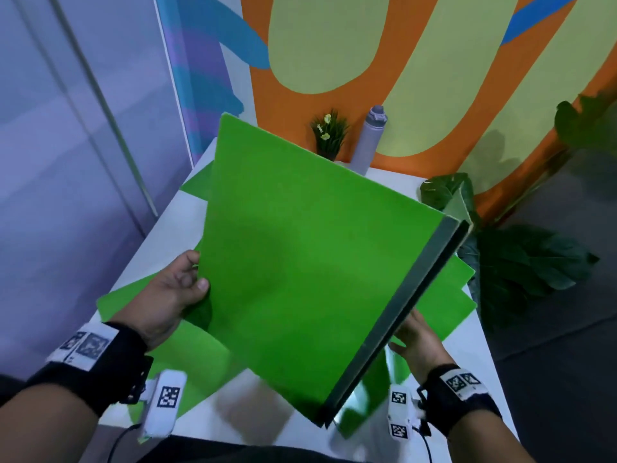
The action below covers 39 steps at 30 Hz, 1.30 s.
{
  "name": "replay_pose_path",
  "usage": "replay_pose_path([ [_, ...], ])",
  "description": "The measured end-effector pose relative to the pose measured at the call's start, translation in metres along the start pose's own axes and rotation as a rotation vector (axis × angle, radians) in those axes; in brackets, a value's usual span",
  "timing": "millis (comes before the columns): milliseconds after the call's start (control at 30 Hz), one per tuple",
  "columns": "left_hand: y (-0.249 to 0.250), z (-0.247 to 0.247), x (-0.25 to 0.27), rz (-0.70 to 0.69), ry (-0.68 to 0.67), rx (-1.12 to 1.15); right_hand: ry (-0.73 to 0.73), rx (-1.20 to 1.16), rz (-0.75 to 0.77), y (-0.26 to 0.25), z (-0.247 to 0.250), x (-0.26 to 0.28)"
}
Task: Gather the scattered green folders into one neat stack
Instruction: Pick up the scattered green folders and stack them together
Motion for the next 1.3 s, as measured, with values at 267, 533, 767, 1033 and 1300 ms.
replay_pose_path([
  [267,-0.014,-0.034,0.019,-0.099,-0.042,-0.640,-0.128,0.018,0.011,-0.033,-0.061,0.055],
  [533,-0.026,-0.097,0.058,-0.061,-0.574,-0.729,-0.482,0.265,0.240,-0.029,-0.103,0.092],
  [767,0.001,-0.102,0.061,-0.145,-0.506,-0.588,-0.552,0.371,0.663,-0.041,-0.111,0.091],
  [1033,0.027,-0.073,0.039,0.055,-0.105,-0.277,-0.094,0.502,0.679,-0.064,-0.087,0.052],
  [1300,-0.025,-0.054,-0.014,0.224,-0.004,-0.347,0.070,0.280,0.157,-0.035,-0.048,0.031],
])
Point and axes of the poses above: each hand's wrist, its own x-axis away from the middle knuckle, its own z-axis out of the back of the hand, y = z × x, the point moved 1 cm from there along -x, towards the middle knuckle, and after that the axes turned 15 degrees about y, right-handed, at the moved point
